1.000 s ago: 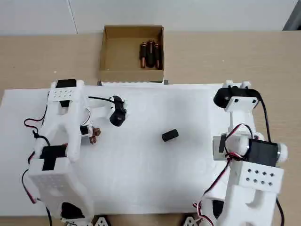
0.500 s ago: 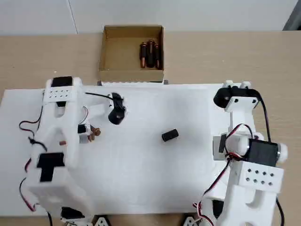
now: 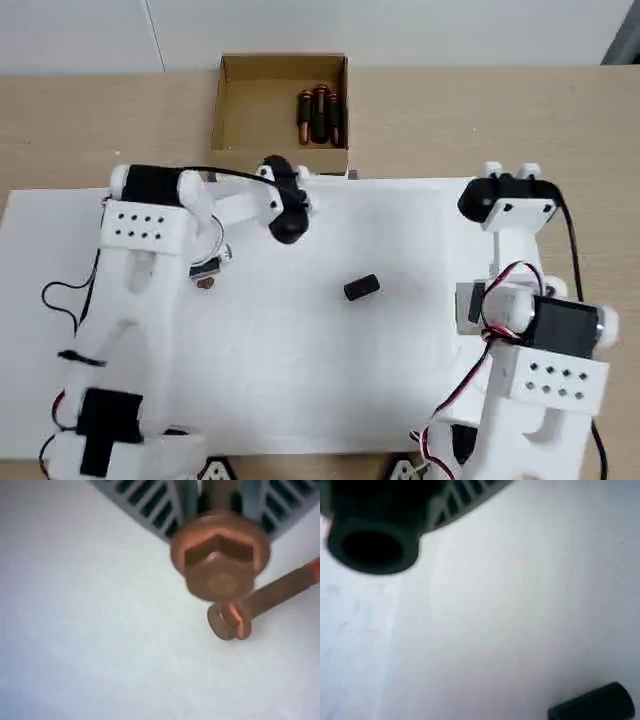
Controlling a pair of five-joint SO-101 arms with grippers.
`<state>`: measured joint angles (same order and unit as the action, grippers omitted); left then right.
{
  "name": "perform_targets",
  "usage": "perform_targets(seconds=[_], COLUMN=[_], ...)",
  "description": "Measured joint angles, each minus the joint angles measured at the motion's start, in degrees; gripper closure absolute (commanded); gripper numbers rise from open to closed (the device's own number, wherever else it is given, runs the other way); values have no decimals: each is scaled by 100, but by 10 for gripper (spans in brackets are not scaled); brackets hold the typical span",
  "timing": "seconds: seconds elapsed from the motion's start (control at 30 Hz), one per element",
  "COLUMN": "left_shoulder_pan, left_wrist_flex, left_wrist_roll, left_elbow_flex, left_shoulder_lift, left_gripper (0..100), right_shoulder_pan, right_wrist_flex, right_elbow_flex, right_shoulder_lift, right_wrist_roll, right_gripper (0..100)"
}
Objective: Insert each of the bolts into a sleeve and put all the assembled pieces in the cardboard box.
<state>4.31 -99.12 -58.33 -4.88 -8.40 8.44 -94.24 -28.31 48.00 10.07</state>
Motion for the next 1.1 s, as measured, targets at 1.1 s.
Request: perform_targets(seconds=[1.1], left_shoulder_pan=[1134], left_wrist_flex=[1626], left_wrist_roll=[7930], left_elbow_flex=[-958], left_shoulder_lift=[-2295], left_gripper=[995], right_shoulder_pan=[-905], right_wrist_flex=[1178], right_elbow_flex=[-1952], right_shoulder_lift=[2875], right_wrist_roll=[-18], right_gripper=[996])
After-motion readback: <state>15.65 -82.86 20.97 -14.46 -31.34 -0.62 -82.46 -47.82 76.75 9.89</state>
